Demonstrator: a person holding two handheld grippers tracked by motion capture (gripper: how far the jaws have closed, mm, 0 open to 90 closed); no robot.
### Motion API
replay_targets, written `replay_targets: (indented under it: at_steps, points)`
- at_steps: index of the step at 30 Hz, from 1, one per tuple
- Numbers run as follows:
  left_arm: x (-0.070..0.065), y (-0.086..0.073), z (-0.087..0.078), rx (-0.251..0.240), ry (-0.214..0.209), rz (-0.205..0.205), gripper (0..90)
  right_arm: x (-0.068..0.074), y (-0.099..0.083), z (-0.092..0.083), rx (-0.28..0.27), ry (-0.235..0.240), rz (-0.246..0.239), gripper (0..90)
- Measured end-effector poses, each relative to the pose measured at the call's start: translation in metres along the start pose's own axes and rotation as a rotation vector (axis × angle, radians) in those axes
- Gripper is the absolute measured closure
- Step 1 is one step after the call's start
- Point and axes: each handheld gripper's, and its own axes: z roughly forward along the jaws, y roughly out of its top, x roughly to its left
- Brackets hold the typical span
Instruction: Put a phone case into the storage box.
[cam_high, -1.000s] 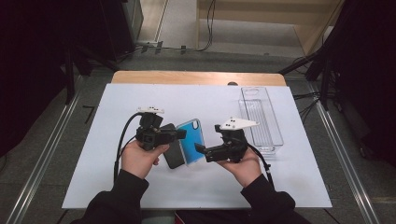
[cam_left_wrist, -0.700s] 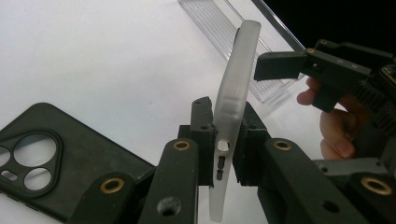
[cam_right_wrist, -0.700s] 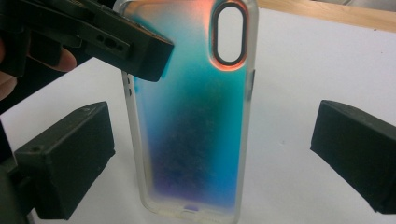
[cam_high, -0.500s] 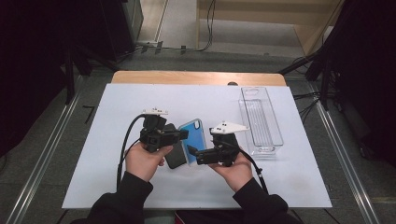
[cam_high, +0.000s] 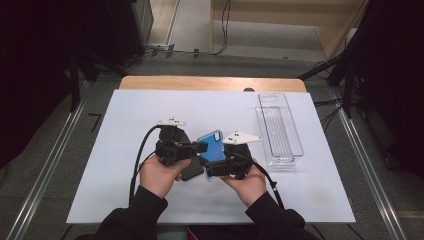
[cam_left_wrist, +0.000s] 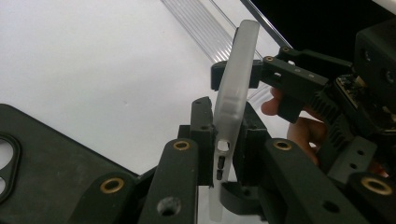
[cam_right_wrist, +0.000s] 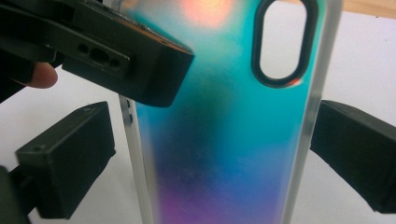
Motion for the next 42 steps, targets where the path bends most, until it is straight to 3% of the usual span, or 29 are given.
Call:
replay_targets:
  at_steps: [3,6,15,17,24,30,32,36,38,42]
  points:
    - [-0.002,0.0,0.001,-0.004,-0.002,0.003,81.2,0.0,0.0,0.0,-0.002,0.009,0.007,5.7]
    - [-0.003,0.0,0.001,-0.001,0.0,0.007,81.2,-0.001,-0.001,0.001,-0.003,0.015,-0.001,15.5]
    - [-0.005,0.0,0.0,-0.008,0.005,0.032,79.9,-0.004,0.0,0.0,0.012,0.051,-0.003,17.3]
    - [-0.006,0.001,-0.002,-0.012,0.008,0.034,69.7,-0.005,0.001,0.0,0.018,0.054,-0.003,17.3]
    - [-0.002,0.004,-0.008,-0.006,0.009,0.03,51.5,-0.012,-0.001,0.002,0.042,0.055,-0.003,17.3]
    - [0.002,0.006,-0.012,0.027,-0.032,0.042,37.6,-0.023,0.0,-0.002,0.047,0.049,0.005,17.3]
    - [0.005,0.005,-0.013,0.034,-0.05,0.063,32.5,-0.027,0.001,-0.003,0.047,0.053,0.008,17.3]
    - [0.006,0.002,-0.015,0.04,-0.049,0.106,32.4,-0.032,0.002,-0.006,0.051,0.072,0.012,17.3]
    - [0.008,0.001,-0.017,0.045,-0.069,0.135,32.4,-0.033,0.002,-0.007,0.056,0.086,0.004,17.3]
    - [0.011,-0.002,-0.016,0.092,-0.098,0.163,32.4,-0.036,0.003,-0.008,0.057,0.103,0.001,17.3]
